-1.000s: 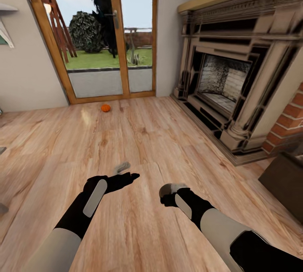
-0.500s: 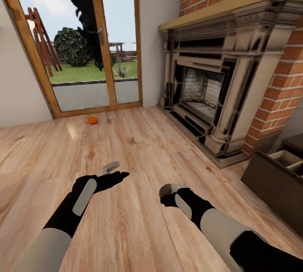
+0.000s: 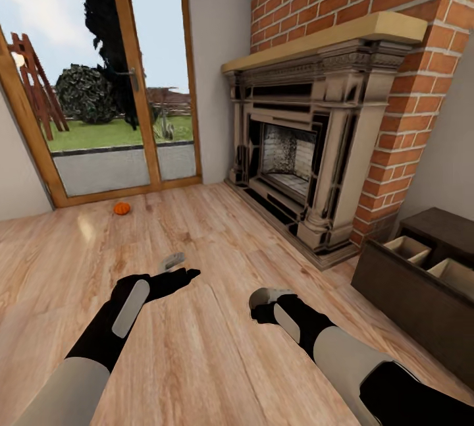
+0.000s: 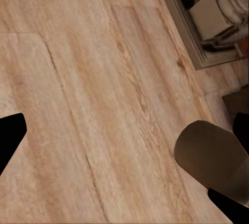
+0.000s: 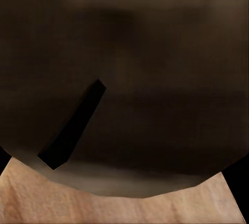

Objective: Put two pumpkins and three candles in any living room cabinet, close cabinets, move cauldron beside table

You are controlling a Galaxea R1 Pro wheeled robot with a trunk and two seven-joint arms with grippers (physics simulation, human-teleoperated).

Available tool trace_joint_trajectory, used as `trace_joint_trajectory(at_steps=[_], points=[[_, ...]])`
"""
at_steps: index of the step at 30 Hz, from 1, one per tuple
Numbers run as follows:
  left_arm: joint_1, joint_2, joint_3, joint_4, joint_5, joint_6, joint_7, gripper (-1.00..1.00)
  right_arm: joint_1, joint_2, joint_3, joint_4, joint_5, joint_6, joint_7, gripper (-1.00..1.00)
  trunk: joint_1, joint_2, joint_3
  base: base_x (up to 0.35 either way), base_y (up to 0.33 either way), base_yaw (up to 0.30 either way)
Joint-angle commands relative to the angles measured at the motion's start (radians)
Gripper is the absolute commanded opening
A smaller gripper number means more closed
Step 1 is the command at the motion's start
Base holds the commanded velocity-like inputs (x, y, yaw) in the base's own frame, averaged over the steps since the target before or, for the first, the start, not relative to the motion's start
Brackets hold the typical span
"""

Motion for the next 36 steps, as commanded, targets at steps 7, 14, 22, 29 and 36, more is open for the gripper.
trace_joint_trajectory(at_steps=[7, 14, 22, 29, 36], points=[[0.0, 0.0, -0.002, -0.002, 0.009, 0.003, 0.008, 1.0, -0.001, 0.0, 0.007, -0.001, -0.012, 0.003, -0.008, -1.0, -0.003, 0.001, 0.034, 0.0, 0.0, -0.24], [0.0, 0.001, -0.002, -0.002, 0.009, 0.003, 0.008, 1.0, -0.001, 0.0, 0.007, -0.001, -0.014, 0.003, -0.008, -1.0, -0.006, 0.003, 0.067, 0.0, 0.0, -0.2], [0.0, 0.0, -0.003, -0.002, 0.009, 0.002, 0.008, 1.0, -0.001, 0.0, 0.005, -0.001, -0.016, 0.003, -0.008, -1.0, -0.006, 0.003, 0.068, 0.0, 0.0, -0.123], [0.0, 0.0, -0.003, -0.001, 0.009, 0.002, 0.008, 1.0, -0.001, 0.0, 0.003, -0.001, -0.015, 0.004, -0.008, -1.0, -0.006, 0.003, 0.065, 0.0, 0.0, -0.274], [0.0, 0.0, -0.004, 0.015, 0.008, 0.003, 0.008, 1.0, -0.001, 0.0, 0.003, -0.001, -0.015, 0.004, -0.008, -1.0, -0.009, 0.004, 0.079, 0.0, 0.0, -0.182]])
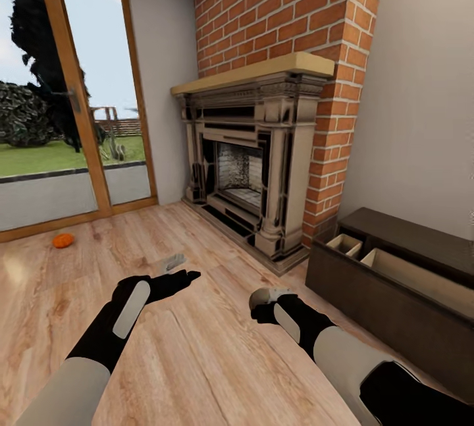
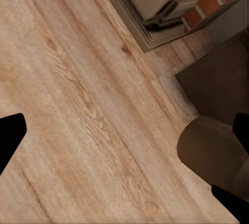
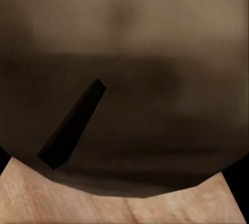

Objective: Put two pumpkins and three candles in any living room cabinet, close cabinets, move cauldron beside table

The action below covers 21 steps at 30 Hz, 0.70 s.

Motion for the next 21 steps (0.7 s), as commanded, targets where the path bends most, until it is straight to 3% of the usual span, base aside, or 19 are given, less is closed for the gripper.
trace_joint_trajectory(at_steps=[1, 11, 21], points=[[-0.001, 0.001, -0.002, -0.001, 0.01, 0.002, 0.008, 1.0, -0.001, 0.0, 0.007, -0.002, -0.011, 0.004, -0.008, -1.0, -0.001, 0.0, 0.001, 0.0, 0.0, -0.111], [-0.001, 0.001, -0.002, -0.001, 0.01, 0.002, 0.008, 1.0, -0.001, 0.0, 0.007, -0.002, -0.009, 0.004, -0.008, -1.0, -0.005, 0.002, 0.024, 0.0, 0.0, -0.054], [-0.001, 0.001, -0.002, -0.002, 0.01, 0.002, 0.008, 1.0, -0.001, -0.001, 0.007, -0.002, -0.009, 0.004, -0.008, -1.0, -0.005, 0.002, 0.008, 0.0, 0.0, -0.001]])
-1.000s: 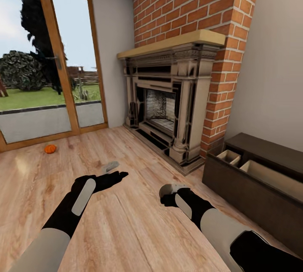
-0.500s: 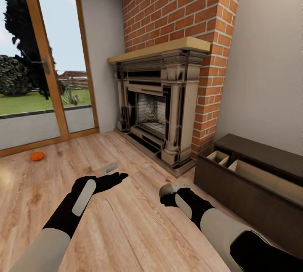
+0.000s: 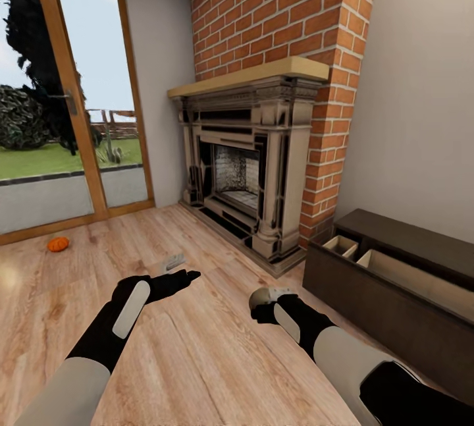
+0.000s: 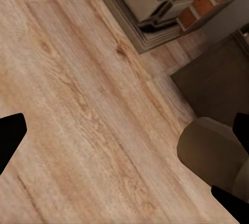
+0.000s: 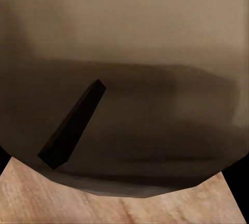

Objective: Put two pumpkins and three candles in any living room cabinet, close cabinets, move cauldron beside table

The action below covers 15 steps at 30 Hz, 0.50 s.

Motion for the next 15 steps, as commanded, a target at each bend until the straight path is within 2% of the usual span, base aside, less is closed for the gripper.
trace_joint_trajectory(at_steps=[1, 11, 15], points=[[0.0, 0.001, -0.003, -0.001, 0.01, 0.002, 0.008, 1.0, -0.001, 0.0, 0.007, -0.002, -0.01, 0.004, -0.008, -1.0, 0.0, -0.001, -0.003, 0.0, 0.0, 0.0], [0.0, 0.001, -0.003, 0.001, 0.01, 0.002, 0.01, 1.0, -0.001, 0.0, 0.008, -0.002, -0.01, 0.004, -0.008, -1.0, 0.0, -0.001, -0.019, 0.0, 0.0, 0.0], [0.0, 0.001, -0.003, 0.001, 0.01, 0.002, 0.01, 1.0, -0.001, 0.0, 0.009, -0.002, -0.009, 0.004, -0.008, -1.0, -0.002, 0.0, -0.01, 0.0, 0.0, 0.0]])
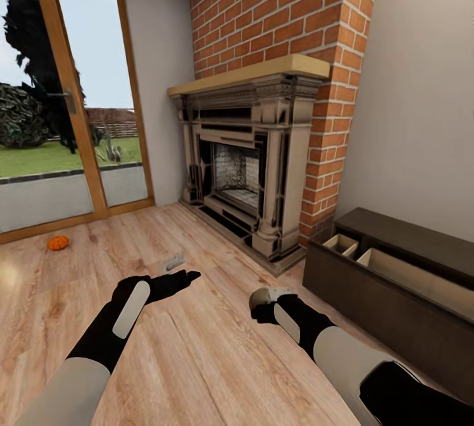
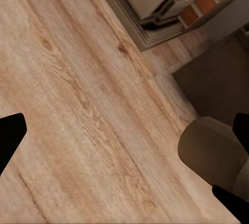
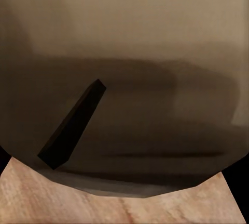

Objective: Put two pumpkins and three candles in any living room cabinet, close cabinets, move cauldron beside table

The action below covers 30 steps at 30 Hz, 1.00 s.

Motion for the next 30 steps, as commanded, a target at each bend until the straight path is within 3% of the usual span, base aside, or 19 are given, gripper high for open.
trace_joint_trajectory(at_steps=[1, 20, 30], points=[[-0.001, 0.001, -0.003, -0.001, 0.01, 0.002, 0.008, 1.0, -0.001, -0.001, 0.007, -0.002, -0.011, 0.004, -0.008, -1.0, -0.001, 0.0, 0.001, 0.0, 0.0, 0.0], [-0.001, 0.001, -0.003, -0.002, 0.01, 0.002, 0.008, 1.0, -0.001, -0.001, 0.007, -0.002, -0.01, 0.004, -0.008, -1.0, -0.009, 0.004, 0.044, 0.0, 0.0, 0.0], [-0.001, 0.001, -0.003, -0.002, 0.01, 0.002, 0.008, 1.0, -0.001, -0.001, 0.007, -0.002, -0.01, 0.005, -0.008, -1.0, -0.009, 0.004, 0.028, 0.0, 0.0, 0.0]])
